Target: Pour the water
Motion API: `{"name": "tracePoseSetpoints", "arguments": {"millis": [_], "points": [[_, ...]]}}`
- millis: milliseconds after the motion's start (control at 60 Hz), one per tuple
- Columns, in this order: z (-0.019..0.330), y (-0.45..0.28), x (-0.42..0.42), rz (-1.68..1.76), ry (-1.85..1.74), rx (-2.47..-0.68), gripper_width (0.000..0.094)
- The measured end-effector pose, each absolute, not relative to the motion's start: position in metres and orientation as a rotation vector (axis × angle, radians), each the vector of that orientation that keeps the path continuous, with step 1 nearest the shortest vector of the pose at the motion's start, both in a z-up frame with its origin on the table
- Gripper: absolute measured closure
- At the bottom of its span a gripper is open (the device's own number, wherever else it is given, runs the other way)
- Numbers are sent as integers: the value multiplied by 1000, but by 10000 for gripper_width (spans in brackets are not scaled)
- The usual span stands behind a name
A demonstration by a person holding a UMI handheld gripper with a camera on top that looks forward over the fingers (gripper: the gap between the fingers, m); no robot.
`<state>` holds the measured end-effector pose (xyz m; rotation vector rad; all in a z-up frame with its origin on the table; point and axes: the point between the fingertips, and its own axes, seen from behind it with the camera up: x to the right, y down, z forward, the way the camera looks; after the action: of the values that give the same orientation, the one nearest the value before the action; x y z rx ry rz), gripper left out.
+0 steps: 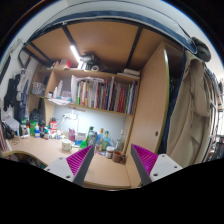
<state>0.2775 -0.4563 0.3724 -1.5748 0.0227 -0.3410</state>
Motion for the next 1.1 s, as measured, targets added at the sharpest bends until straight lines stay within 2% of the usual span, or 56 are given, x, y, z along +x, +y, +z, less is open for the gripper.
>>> {"name": "tracePoseSetpoints", "arguments": {"millis": [167, 450, 583, 767, 917, 983, 1050, 1100], "points": [[330, -426, 275, -279, 14, -1553, 113], [203, -281, 249, -188, 10, -1603, 120], [150, -210, 211, -97, 25, -1615, 120], [110, -126, 198, -159, 57, -1646, 122], [98, -79, 200, -183, 105, -1662, 127], [97, -61, 202, -183, 128, -1658, 177], [93, -47, 210, -190, 184, -1670, 436], [95, -40, 214, -180, 227, -1653, 456]]}}
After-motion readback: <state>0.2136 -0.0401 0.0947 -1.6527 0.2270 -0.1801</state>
